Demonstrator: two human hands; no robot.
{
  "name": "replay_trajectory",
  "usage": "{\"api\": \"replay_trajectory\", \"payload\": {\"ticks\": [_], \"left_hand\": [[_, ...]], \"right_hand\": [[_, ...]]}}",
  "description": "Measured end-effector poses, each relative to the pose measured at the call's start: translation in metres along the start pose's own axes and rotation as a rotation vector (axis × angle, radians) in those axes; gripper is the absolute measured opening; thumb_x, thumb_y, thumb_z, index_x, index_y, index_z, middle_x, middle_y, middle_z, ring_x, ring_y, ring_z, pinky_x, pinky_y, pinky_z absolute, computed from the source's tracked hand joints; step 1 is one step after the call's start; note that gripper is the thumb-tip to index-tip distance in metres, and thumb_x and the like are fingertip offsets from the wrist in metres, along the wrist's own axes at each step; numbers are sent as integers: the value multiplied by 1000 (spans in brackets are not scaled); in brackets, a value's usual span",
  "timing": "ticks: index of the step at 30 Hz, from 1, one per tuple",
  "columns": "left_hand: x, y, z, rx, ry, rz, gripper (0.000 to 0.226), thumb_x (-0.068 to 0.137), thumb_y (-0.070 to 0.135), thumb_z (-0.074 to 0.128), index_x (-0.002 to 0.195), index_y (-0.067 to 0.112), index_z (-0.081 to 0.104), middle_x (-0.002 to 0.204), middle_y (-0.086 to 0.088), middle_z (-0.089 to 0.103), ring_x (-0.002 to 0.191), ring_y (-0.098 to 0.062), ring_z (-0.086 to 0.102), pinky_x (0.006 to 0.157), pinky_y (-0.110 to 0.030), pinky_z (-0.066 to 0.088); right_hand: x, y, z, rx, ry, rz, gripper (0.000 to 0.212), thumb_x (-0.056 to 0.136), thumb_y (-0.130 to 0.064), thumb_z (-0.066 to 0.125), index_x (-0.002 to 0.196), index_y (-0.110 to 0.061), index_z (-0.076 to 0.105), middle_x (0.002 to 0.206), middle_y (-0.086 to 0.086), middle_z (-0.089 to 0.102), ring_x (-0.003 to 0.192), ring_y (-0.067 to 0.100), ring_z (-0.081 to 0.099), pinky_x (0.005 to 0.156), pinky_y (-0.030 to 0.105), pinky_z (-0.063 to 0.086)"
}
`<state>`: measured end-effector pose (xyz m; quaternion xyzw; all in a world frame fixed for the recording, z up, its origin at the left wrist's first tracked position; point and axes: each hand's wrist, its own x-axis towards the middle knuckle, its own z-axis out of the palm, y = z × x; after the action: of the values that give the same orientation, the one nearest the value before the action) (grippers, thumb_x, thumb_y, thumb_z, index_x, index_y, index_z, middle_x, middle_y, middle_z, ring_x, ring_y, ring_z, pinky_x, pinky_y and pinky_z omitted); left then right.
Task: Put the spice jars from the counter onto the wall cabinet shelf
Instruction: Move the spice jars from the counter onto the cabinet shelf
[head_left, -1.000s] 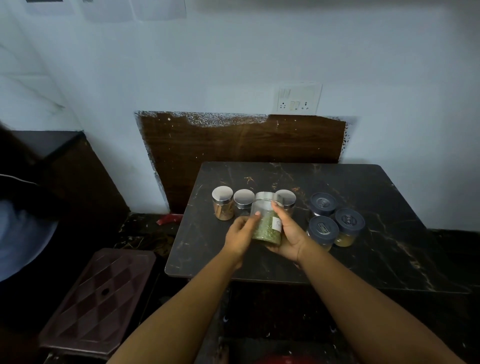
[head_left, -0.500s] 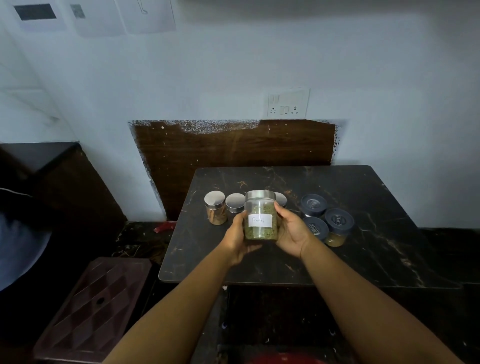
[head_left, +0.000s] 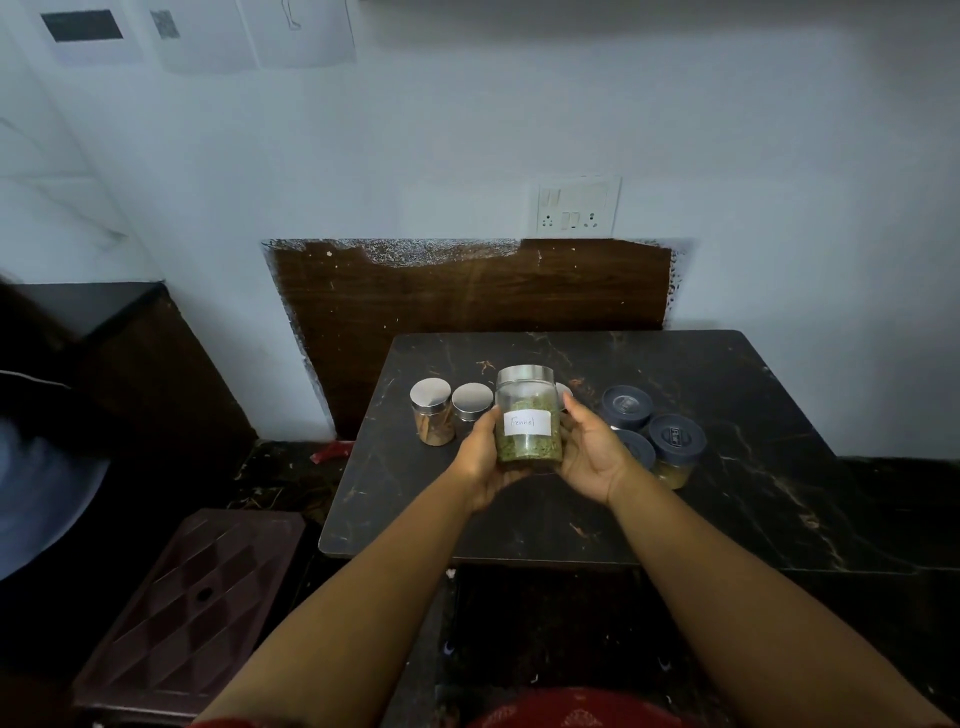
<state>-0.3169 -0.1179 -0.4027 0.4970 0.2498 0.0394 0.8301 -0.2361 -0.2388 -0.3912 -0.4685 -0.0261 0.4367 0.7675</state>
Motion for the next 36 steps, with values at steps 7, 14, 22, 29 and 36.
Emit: {"api": "replay_trajectory", "payload": {"ticks": [7,14,22,29,36], "left_hand": [[9,-2,3,25,74,32,60,92,55,46,140,20,39,130,-11,60,113,-28,63,73,-39,59],[15,14,7,153,45,67,42,100,50,36,129,22,47,125,-8,63,111,-22,64,79,-36,58],[30,78,8,234,55,243,40,93,40,58,128,22,53,121,-5,64,109,-19,63,85,-33,53],[57,163,16,381,19,570,58,88,30,69,139,26,42,126,1,59,111,-10,59,90,-23,49],[83,274,32,441,-3,792,54,91,28,66,138,29,40,131,2,54,107,-7,57,82,-19,52]], "right_hand": [[-5,-4,5,-292,-95,-59,49,86,-12,67,132,-14,50,121,11,65,115,28,61,103,44,46],[2,-12,11,-422,39,-144,74,76,0,75,135,-25,38,121,6,60,111,24,59,92,40,53],[36,-62,38,-665,280,-323,88,67,-27,85,141,-27,37,130,0,55,113,19,55,93,38,49],[76,-129,90,-849,321,-564,79,75,-45,75,143,-29,39,136,-2,53,121,20,53,100,41,48],[112,-216,152,-832,308,-788,79,79,-39,75,146,-29,36,145,-1,44,116,17,53,80,26,51]]}}
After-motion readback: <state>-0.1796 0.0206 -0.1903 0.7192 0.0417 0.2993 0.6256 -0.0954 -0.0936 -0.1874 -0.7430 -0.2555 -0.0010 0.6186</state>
